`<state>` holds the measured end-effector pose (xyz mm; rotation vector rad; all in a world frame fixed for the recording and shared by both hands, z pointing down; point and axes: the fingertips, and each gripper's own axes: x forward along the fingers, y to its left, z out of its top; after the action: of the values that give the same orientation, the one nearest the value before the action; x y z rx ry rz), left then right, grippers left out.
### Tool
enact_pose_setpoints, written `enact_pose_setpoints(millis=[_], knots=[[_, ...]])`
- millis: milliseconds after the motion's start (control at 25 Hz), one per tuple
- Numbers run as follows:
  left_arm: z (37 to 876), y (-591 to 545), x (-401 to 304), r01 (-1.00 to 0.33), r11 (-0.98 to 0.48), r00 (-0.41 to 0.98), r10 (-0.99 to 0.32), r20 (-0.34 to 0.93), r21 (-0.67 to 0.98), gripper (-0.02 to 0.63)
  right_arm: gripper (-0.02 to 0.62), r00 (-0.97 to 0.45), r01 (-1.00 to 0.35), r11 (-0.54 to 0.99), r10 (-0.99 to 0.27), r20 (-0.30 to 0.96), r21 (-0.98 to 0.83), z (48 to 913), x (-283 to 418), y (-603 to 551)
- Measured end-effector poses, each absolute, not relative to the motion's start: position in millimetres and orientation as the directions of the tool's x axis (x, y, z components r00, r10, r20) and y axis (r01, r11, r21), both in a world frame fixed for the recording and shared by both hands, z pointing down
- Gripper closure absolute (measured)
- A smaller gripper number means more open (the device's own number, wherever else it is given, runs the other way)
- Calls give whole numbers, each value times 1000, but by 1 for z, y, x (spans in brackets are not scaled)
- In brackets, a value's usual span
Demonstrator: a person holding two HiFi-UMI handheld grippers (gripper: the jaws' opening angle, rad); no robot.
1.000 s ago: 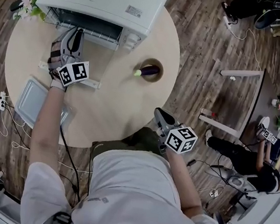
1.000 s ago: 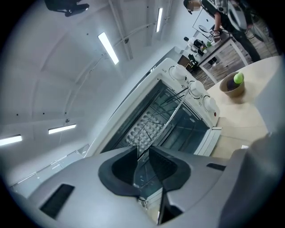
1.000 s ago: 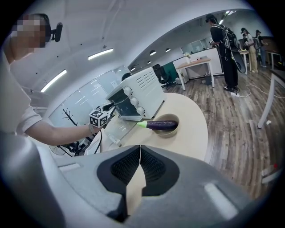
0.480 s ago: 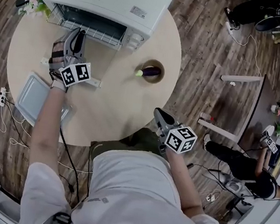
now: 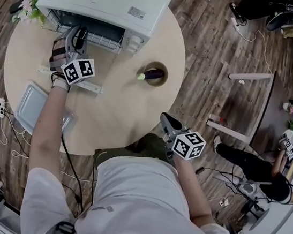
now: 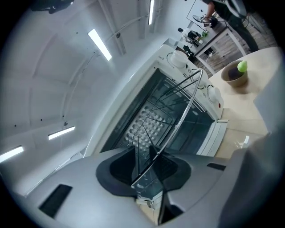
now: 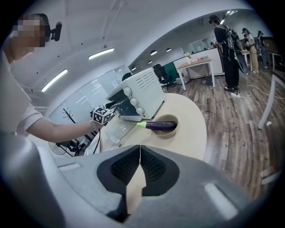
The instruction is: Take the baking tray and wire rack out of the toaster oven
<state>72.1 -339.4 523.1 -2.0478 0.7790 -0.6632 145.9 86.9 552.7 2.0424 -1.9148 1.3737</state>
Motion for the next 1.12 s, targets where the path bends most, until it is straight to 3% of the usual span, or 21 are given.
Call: enact_pose_setpoints(millis=[1120], knots=[[505, -295, 12, -297, -362, 616, -780, 112, -884, 571, 589, -225, -826, -152, -794, 565, -543, 553, 137, 73]])
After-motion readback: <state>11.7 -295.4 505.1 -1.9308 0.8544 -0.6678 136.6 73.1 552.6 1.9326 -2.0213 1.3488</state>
